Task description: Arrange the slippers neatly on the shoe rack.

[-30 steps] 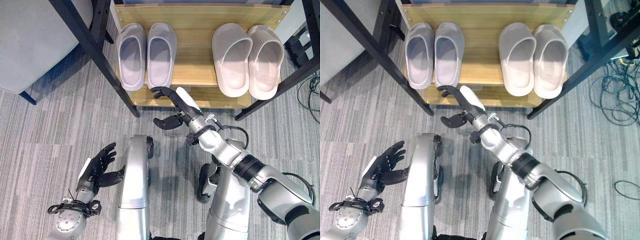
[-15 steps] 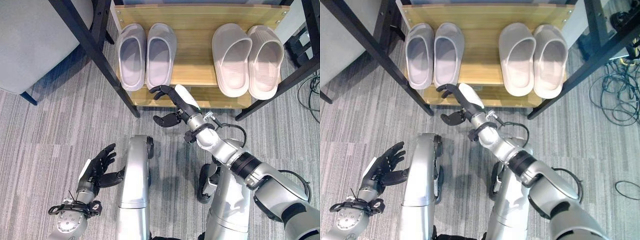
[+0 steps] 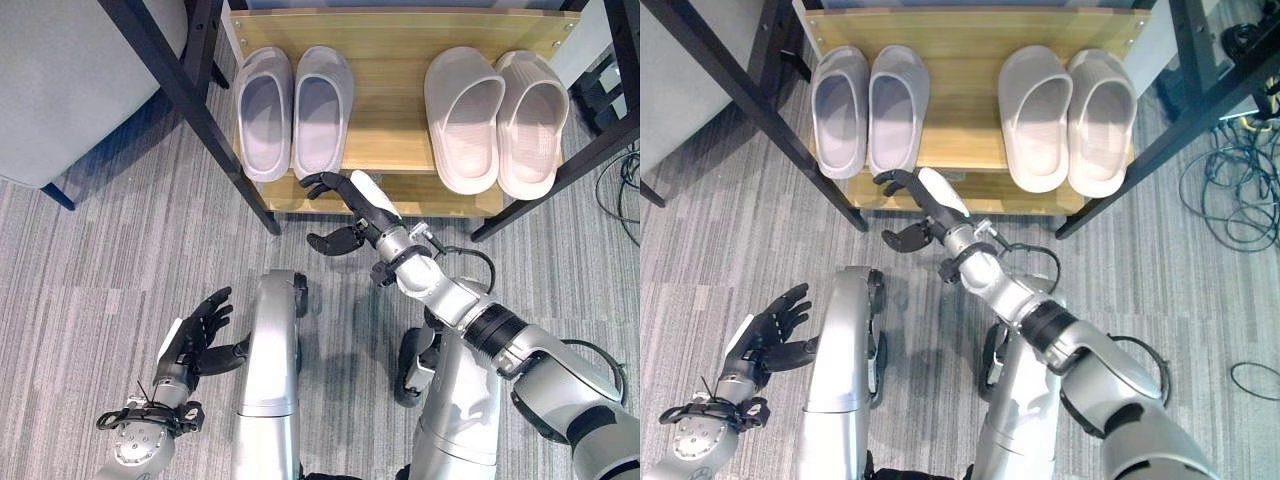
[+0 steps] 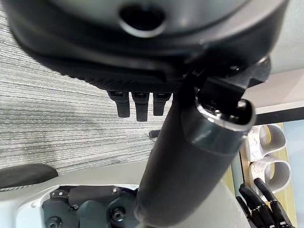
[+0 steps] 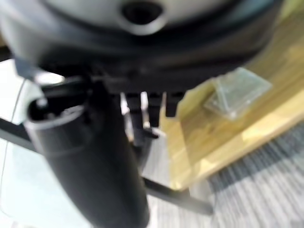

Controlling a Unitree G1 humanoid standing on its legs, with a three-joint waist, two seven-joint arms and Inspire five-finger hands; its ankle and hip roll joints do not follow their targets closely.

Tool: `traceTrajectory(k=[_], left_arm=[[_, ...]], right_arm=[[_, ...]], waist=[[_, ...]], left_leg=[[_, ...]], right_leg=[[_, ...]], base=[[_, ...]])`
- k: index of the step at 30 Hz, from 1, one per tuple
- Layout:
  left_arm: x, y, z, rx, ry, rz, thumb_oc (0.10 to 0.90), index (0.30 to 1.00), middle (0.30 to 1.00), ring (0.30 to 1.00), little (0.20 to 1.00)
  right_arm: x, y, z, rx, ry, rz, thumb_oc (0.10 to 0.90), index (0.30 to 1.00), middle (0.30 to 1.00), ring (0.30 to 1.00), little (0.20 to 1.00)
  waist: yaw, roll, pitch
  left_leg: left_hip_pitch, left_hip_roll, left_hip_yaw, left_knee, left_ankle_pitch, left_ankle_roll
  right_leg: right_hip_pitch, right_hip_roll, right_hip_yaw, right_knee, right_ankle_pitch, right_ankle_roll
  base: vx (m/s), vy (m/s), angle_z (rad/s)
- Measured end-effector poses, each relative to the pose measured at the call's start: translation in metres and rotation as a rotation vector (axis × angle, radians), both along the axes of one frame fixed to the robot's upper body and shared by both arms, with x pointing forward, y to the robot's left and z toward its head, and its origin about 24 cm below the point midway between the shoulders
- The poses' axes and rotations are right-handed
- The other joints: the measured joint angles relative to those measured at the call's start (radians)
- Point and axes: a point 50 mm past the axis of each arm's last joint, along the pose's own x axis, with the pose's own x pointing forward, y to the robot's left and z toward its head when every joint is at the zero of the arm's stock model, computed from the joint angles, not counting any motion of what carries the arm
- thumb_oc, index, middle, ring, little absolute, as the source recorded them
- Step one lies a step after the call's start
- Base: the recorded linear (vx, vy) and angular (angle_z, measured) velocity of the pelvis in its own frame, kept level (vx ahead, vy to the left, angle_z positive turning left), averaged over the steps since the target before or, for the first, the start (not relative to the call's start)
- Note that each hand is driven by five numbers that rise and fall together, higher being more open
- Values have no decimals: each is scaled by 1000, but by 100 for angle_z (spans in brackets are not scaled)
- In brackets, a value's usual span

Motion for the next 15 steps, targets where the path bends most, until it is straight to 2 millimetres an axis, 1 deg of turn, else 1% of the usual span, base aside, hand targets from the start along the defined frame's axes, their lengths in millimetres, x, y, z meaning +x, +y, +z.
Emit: traceTrajectory(k=[3,8,12,15], left_arm=[[0,0,0,0,0,-2,800,900,900,900,900],[0,0,0,0,0,-3,800,900,900,900,900],[0,1,1,1,-1,-2,800,900,900,900,900],[-2,2,1,0,1,-9,800,900,900,900,900]], right_arm=[[-3,-4,0,-29,21,33,800,900,900,900,900],[-10,-8,5,-25,59,89,800,900,900,900,900],[-20,-4,17,18,65,170,800,900,900,900,900],[-38,1,32,16,37,279,800,900,900,900,900]], waist=[[0,0,0],[-3,0,0],[-6,-1,-1],[-8,-2,-1]], left_leg=[[0,0,0,0,0,0],[-1,0,-1,0,0,0],[-2,1,-1,0,0,0],[-5,1,-3,0,0,0]], right_leg=[[0,0,0,0,0,0],[-1,1,-1,-1,0,0],[-1,1,-1,-1,0,0],[-2,1,-3,-3,0,0]], base=[[0,0,0],[0,0,0],[0,0,0],[0,0,0]])
